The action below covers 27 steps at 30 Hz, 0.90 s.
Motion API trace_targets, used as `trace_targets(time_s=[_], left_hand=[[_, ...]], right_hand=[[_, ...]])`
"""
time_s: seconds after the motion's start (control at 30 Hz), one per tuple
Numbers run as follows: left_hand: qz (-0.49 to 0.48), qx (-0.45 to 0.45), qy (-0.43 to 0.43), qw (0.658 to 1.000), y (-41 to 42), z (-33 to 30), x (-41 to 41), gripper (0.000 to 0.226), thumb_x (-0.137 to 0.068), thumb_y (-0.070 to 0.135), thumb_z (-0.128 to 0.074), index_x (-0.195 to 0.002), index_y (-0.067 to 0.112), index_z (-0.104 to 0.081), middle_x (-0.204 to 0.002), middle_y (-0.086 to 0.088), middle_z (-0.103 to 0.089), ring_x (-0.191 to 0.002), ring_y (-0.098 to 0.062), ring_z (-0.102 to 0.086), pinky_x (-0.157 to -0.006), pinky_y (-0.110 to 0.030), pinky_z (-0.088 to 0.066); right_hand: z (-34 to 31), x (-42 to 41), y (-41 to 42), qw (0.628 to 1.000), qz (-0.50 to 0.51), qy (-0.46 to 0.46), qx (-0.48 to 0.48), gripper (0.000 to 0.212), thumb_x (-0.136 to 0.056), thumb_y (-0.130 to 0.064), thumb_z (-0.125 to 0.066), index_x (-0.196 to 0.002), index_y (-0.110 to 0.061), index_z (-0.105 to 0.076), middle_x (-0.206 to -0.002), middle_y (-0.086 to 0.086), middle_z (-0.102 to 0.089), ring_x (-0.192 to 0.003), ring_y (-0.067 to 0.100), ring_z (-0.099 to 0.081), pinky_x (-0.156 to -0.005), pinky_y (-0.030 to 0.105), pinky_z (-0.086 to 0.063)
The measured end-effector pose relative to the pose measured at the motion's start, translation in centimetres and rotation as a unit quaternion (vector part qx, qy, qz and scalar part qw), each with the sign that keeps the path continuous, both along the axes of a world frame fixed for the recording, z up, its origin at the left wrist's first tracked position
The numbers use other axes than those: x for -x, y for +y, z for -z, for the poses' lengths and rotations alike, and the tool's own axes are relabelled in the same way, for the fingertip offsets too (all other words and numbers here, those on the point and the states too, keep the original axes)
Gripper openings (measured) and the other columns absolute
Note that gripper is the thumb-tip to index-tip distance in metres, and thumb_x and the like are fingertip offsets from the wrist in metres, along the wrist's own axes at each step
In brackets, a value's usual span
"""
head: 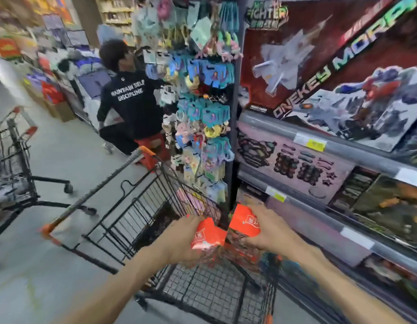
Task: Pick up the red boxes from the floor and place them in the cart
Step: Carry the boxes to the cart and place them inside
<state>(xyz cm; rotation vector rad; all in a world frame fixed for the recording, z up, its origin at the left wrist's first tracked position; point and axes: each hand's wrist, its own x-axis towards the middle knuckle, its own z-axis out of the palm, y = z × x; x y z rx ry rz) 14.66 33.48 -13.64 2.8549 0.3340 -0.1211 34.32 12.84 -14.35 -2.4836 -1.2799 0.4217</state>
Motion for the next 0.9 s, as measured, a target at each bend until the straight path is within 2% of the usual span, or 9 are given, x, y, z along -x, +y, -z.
trace_targets(time_s=[0.07,0.2,0.27,0.33,0.5,0.6,0.77,0.83,0.9], left_hand=[[0.036,-0.019,0.011,0.999,1.1,3.6,-3.1,0.097,-0.069,0.078,-0.046,-0.146,0.02,-0.033,-0.136,0.0,-0.05,-0.125,-0.023,-0.046,-0.105,-0.043,-0.037],[0.08,-0.014,0.084,0.993,2.0,11.8,-8.1,0.101,-0.071,0.085,-0.044,-0.148,0.022,-0.025,-0.146,-0.001,-0.044,-0.137,-0.028,-0.038,-0.111,-0.049,-0.034],[0.106,-0.005,0.124,0.987,2.2,15.4,-10.4,0.1,-0.072,0.077,-0.045,-0.15,0.021,-0.018,-0.151,-0.004,-0.038,-0.142,-0.029,-0.032,-0.114,-0.051,-0.03],[0.128,0.006,0.156,0.979,2.2,18.9,-12.2,0.094,-0.078,0.063,-0.057,-0.151,0.018,-0.017,-0.155,-0.005,-0.032,-0.146,-0.029,-0.025,-0.117,-0.05,-0.026],[0.163,-0.021,0.206,0.965,2.7,28.5,-15.7,0.09,-0.083,0.038,-0.071,-0.152,0.017,-0.016,-0.158,-0.005,-0.029,-0.147,-0.026,-0.023,-0.12,-0.045,-0.021],[0.172,-0.005,0.217,0.961,3.5,33.5,-17.0,0.092,-0.084,0.029,-0.071,-0.154,0.018,-0.012,-0.159,-0.006,-0.027,-0.147,-0.027,-0.022,-0.121,-0.041,-0.017],[0.23,-0.02,0.229,0.946,4.5,38.7,-18.0,0.096,-0.087,0.022,-0.068,-0.156,0.018,-0.002,-0.164,-0.002,-0.006,-0.151,-0.026,-0.008,-0.123,-0.043,-0.01],[0.255,-0.022,0.18,0.95,4.9,40.2,-18.1,0.096,-0.082,0.02,-0.073,-0.155,0.016,-0.011,-0.16,-0.003,-0.018,-0.147,-0.027,-0.02,-0.12,-0.042,-0.021],[0.262,-0.031,0.15,0.953,5.1,41.4,-17.9,0.097,-0.073,0.021,-0.08,-0.151,0.015,-0.022,-0.145,-0.005,-0.033,-0.135,-0.025,-0.034,-0.115,-0.041,-0.03]], right_hand=[[2.8,-1.0,-0.1,0.999,0.037,0.01,0.019,0.108,-0.059,-0.078,-0.067,-0.15,-0.03,-0.034,-0.142,-0.003,-0.051,-0.128,0.022,-0.05,-0.101,0.044,-0.046],[9.3,-1.9,-1.2,0.995,0.085,0.028,0.038,0.101,-0.066,-0.076,-0.063,-0.151,-0.033,-0.03,-0.134,-0.007,-0.051,-0.125,0.019,-0.048,-0.105,0.037,-0.041],[13.1,-2.3,-1.5,0.991,0.111,0.04,0.059,0.104,-0.068,-0.075,-0.064,-0.154,-0.03,-0.026,-0.141,-0.006,-0.046,-0.134,0.018,-0.043,-0.113,0.034,-0.034],[17.0,-2.3,-2.1,0.986,0.143,0.053,0.07,0.108,-0.067,-0.078,-0.062,-0.156,-0.03,-0.024,-0.147,-0.006,-0.043,-0.14,0.018,-0.04,-0.114,0.034,-0.035],[25.1,-1.5,-3.0,0.974,0.188,0.074,0.102,0.112,-0.061,-0.092,-0.039,-0.156,-0.035,-0.022,-0.149,-0.01,-0.041,-0.139,0.02,-0.04,-0.113,0.037,-0.035],[29.3,-0.9,-3.1,0.975,0.199,0.053,0.089,0.102,-0.067,-0.091,-0.048,-0.15,-0.035,-0.027,-0.142,-0.008,-0.051,-0.129,0.022,-0.051,-0.108,0.041,-0.044],[33.1,-0.6,-2.4,0.977,0.185,0.028,0.103,0.1,-0.07,-0.073,-0.066,-0.151,-0.028,-0.028,-0.132,-0.004,-0.056,-0.116,0.026,-0.056,-0.102,0.045,-0.048],[34.0,-0.8,-2.1,0.978,0.17,0.035,0.113,0.098,-0.074,-0.063,-0.07,-0.154,-0.027,-0.026,-0.138,-0.004,-0.05,-0.123,0.024,-0.051,-0.112,0.044,-0.039],[34.7,-0.8,-1.8,0.978,0.164,0.044,0.124,0.096,-0.077,-0.058,-0.07,-0.156,-0.025,-0.025,-0.142,-0.004,-0.046,-0.128,0.022,-0.045,-0.118,0.043,-0.031]])
